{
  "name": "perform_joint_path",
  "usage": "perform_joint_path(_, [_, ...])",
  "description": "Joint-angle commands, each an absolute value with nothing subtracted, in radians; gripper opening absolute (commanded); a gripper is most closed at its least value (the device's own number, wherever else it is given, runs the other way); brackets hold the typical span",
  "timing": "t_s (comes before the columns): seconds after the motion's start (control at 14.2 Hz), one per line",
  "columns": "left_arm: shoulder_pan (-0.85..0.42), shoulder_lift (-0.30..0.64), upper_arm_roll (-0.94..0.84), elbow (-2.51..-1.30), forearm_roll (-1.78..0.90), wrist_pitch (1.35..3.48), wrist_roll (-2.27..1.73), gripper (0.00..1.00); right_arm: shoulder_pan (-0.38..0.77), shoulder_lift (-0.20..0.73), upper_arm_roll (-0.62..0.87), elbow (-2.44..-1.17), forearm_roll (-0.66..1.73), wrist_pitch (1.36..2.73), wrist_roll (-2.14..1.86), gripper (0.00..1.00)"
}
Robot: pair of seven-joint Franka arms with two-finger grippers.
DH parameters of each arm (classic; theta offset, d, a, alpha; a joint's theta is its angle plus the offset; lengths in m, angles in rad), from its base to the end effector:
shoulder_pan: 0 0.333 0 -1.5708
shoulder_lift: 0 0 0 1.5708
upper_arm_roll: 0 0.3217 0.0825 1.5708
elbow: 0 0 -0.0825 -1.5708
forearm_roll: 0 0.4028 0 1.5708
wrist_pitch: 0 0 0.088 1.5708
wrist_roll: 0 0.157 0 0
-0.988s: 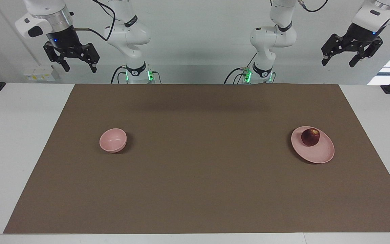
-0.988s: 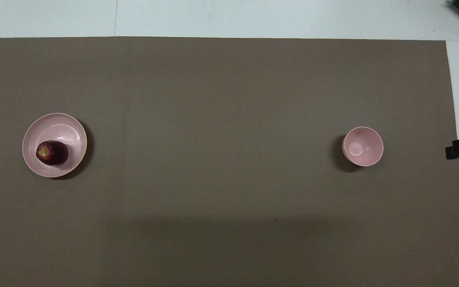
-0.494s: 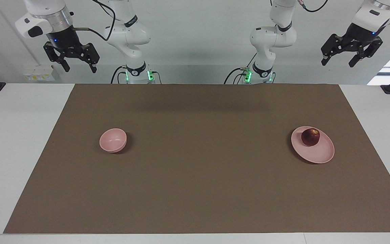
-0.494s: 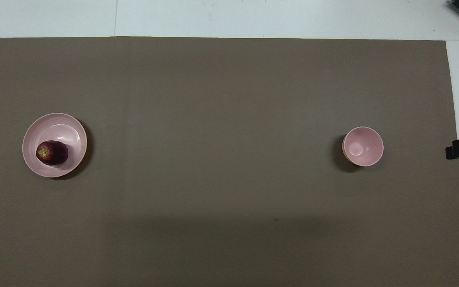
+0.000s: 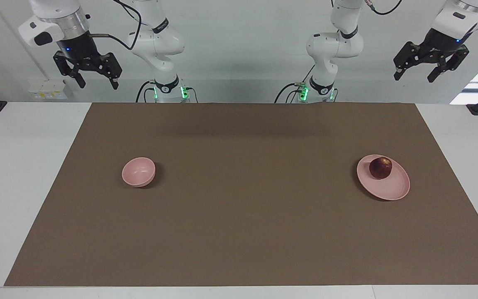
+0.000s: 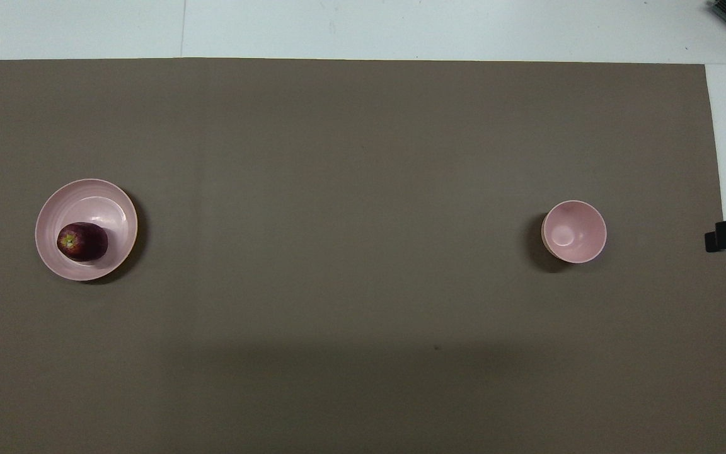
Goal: Move apple from plate to bowl
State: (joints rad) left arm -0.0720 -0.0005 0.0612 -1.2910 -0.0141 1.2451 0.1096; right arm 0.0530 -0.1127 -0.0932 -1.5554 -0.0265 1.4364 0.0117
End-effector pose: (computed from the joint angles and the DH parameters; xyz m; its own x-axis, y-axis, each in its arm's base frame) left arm 0.5273 -0.0082 0.6846 0.9913 -0.1246 -0.0436 -0.1239 -0.9921 0.0185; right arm 0.5212 -0.0283 0.6374 0.9985 -0.0548 -0.0066 -0.0547 -0.9984 0.0159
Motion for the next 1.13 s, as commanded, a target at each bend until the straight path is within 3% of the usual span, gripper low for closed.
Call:
perform_joint_path(0.0, [-0.092, -0.037, 0.069, -1.331, -0.017, 1.239, 0.097, 1.00, 0.043, -0.132, -0.091, -1.575, -0.040, 1.427, -0.026, 1.00])
perform_joint_path(1.06, [-0.077, -0.103, 0.077, -1.546, -0.017, 1.455, 0.140, 1.00, 0.041, -0.133, -0.094, -1.577, -0.040, 1.428, -0.028, 1.00])
